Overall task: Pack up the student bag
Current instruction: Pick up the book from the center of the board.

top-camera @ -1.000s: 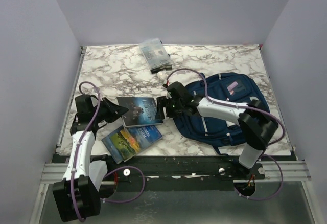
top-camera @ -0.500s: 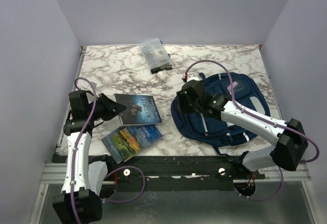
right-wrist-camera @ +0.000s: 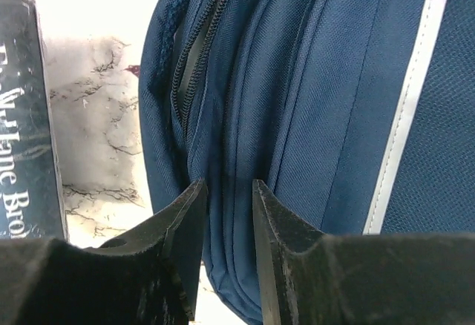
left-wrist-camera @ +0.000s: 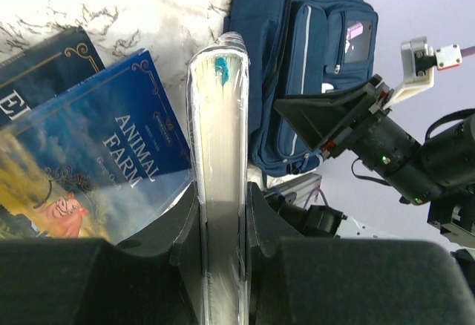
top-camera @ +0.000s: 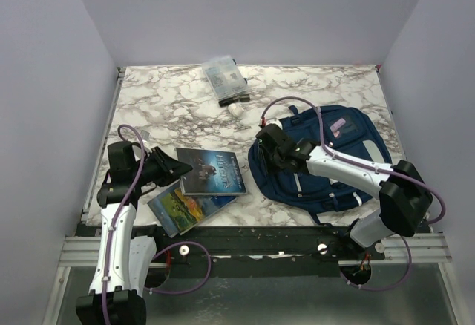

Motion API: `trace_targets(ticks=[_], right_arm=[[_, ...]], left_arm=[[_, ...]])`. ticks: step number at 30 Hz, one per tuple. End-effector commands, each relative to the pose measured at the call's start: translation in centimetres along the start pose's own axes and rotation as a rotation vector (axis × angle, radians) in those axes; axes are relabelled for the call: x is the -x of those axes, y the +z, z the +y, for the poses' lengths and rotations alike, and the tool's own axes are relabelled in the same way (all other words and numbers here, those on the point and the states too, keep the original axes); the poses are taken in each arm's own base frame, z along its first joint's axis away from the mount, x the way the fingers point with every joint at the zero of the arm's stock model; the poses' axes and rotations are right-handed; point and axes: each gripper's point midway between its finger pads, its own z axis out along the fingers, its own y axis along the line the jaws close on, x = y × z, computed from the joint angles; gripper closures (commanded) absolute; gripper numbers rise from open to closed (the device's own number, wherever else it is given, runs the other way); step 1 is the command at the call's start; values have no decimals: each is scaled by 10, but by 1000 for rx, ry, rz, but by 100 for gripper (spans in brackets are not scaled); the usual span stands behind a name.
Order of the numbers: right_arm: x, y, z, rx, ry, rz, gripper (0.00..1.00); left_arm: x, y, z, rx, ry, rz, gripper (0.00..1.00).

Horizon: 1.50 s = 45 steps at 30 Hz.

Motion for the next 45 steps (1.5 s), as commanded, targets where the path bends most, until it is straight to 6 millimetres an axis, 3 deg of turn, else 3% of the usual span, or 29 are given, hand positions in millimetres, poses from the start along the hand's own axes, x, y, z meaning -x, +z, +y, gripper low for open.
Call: trace_targets(ticks=[1,8,14,19,21,23,25,34,38,42,45], right_arm=[[2,8,7,23,1,-1,65],[-1,13,14,55,8,8,63],[-7,21,24,101,20,29,70],[-13,31,27,110,21,34,65],[-15,37,19,57,9,49,69],[-14,36,13,26,-1,50,80],[-6,27,12,27,-2,27,99],[57,-67,2,65,16,-177,100],[78,-98,0,91,23,-261,100],[84,-110,4,139,1,-300,100],[74,-98,8,150,-36,-264,100]], left_arm=[[-4,-9,-33,-118,26,23,100],[-5,-7,-34,-124,21,45,100],[-6,-9,-36,-124,21,35,100],[-6,-10,-39,-134,34,40,100],[-7,-9,-39,-133,26,44,100],[-9,-10,-42,-148,27,65,100],[-9,-11,-43,-151,34,59,100],[-8,-15,-54,-172,24,67,100],[-11,-23,-78,-231,30,93,100],[-11,-30,-94,-258,51,82,100],[-16,-32,-96,-270,41,101,100]])
